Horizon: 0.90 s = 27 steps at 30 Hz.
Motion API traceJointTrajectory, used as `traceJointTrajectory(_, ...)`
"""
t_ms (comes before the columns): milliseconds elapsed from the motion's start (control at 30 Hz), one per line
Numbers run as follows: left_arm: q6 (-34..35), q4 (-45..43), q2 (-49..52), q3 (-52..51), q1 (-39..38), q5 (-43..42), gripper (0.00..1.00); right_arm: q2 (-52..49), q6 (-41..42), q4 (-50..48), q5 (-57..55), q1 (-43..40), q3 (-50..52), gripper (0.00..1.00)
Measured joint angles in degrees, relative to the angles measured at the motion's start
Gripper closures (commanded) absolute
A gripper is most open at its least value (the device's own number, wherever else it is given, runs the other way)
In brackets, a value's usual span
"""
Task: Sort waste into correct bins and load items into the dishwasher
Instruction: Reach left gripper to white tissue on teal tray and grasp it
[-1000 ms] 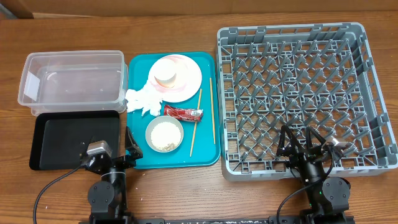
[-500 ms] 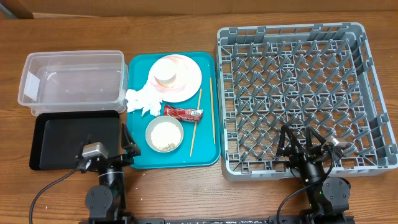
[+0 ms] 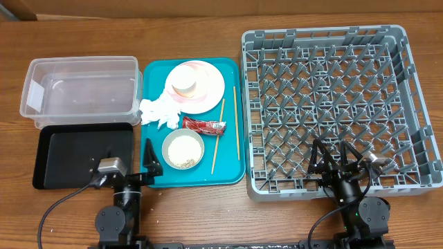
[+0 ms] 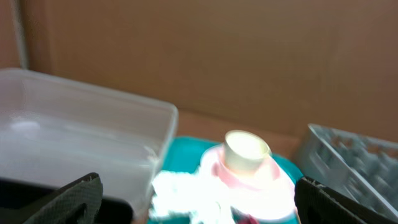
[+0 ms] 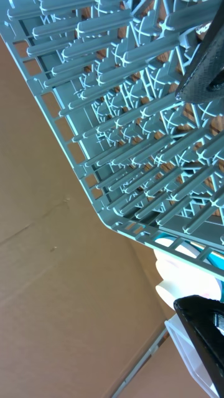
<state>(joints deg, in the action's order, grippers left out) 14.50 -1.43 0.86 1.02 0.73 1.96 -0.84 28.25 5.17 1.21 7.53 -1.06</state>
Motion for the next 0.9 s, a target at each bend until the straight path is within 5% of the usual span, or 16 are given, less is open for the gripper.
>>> traceJointTrajectory(300,0.55,17.94,9.03,19.41,0.0,-4.42,0.0,0.0,0.02,0.02,0.04,0.0,0.0,0.0)
traceJointTrajectory(733,-2.71,58.12,68.04,71.47,0.0,-11.63,0.0,-0.02,0.0,-0.09,0.02,0.0,0.0,0.0)
traceJointTrajectory(900,-2.99,62.01,80.59,77.18,0.0,-13.64,0.5,0.0,0.02,-0.04,0.0,0.0,0.0,0.0)
